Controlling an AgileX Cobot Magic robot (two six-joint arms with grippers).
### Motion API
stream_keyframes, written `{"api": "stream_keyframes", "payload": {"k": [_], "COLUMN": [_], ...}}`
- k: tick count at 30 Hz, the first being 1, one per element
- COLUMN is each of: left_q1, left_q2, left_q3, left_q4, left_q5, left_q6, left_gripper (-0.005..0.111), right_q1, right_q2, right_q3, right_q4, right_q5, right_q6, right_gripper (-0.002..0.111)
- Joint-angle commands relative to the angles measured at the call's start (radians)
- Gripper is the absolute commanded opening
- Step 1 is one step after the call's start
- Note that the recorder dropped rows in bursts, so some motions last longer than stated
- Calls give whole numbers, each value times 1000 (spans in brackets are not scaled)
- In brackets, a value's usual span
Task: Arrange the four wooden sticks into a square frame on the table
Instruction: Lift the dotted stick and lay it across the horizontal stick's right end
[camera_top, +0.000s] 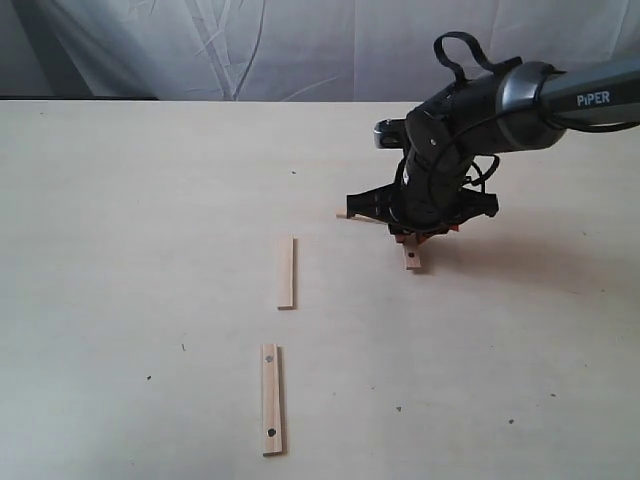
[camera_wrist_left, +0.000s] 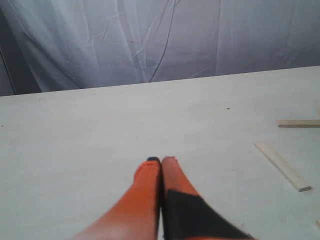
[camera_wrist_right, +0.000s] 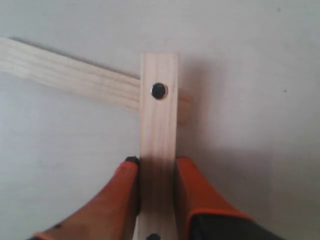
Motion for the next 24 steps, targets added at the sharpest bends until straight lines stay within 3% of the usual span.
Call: {"api": "stream_keyframes", "payload": {"k": [1, 4, 10, 14, 15, 20, 22, 24], "left_q1": [-2, -2, -2, -2, -2, -2, -2, -2], "left_q2": [-5, -5, -5, -5, -5, -5, -5, -5], "left_q3": [5, 5, 5, 5, 5, 5, 5, 5], "left_q4": [1, 1, 1, 1, 1, 1, 1, 1], "left_q5": [-12, -12, -12, -12, -12, -12, -12, -12], "left_q6": [-1, -1, -1, -1, -1, -1, -1, -1], "left_gripper": [0, 0, 0, 0, 0, 0, 0, 0], "right_q1": [-8, -8, -8, -8, -8, -37, -69, -109], "right_q2": [-3, -3, -3, -3, -3, -65, -127, -179], "right_q3": [-5, -5, -5, -5, -5, -5, -5, -3], "right_q4": [10, 36, 38, 40, 45, 154, 263, 312], "right_q5": [-15, -15, -22, -24, -24, -9, 27, 124], "right_q6": [-7, -7, -7, 16, 24, 85, -19, -103], "right_gripper": [10, 17, 18, 43, 45, 45, 43, 26]}}
